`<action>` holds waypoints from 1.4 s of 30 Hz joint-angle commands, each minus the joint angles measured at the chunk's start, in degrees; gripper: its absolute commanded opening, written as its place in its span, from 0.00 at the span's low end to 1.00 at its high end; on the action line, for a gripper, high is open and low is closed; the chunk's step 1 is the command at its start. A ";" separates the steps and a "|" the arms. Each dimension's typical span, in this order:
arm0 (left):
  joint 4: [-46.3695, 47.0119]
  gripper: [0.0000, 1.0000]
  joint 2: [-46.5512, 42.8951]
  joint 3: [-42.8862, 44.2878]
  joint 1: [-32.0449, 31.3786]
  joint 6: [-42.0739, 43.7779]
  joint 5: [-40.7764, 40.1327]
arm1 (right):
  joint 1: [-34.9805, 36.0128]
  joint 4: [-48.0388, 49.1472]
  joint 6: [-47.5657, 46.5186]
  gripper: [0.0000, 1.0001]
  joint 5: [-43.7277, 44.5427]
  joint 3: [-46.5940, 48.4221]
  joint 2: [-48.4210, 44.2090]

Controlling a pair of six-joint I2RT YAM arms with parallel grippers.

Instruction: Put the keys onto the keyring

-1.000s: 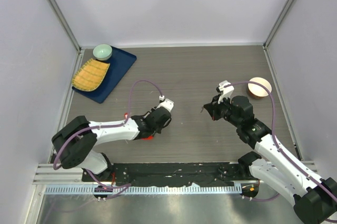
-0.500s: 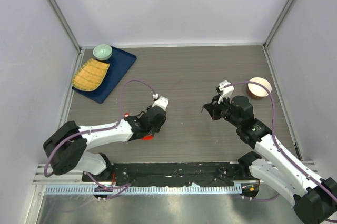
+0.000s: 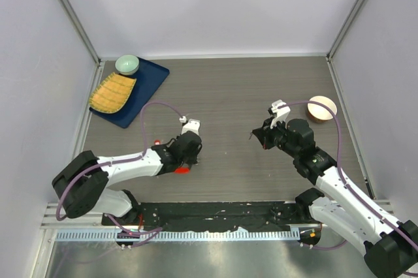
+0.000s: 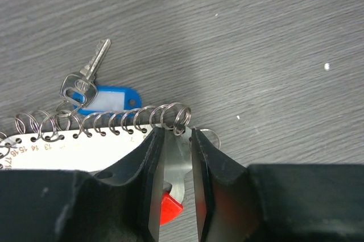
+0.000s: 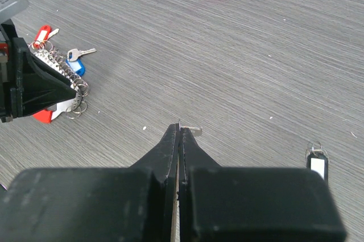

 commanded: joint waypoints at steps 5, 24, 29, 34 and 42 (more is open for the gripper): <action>4.87 0.27 2.68 -1.69 2.77 -3.85 3.70 | 0.09 3.45 0.77 0.01 -0.63 -0.14 0.33; 6.02 0.26 0.57 -1.34 3.47 -2.97 5.63 | 0.09 3.54 0.77 0.01 -0.54 -0.23 0.42; 6.02 0.26 1.72 -0.99 3.47 -2.53 6.34 | 0.01 3.28 0.77 0.01 -0.54 -0.05 0.50; 6.37 0.27 1.72 -1.25 3.47 -2.18 6.07 | 0.01 2.66 0.95 0.01 -0.54 0.21 1.29; 6.63 0.27 -2.75 -2.74 3.47 -0.34 4.41 | 0.09 -6.55 4.11 0.01 -0.54 5.21 4.46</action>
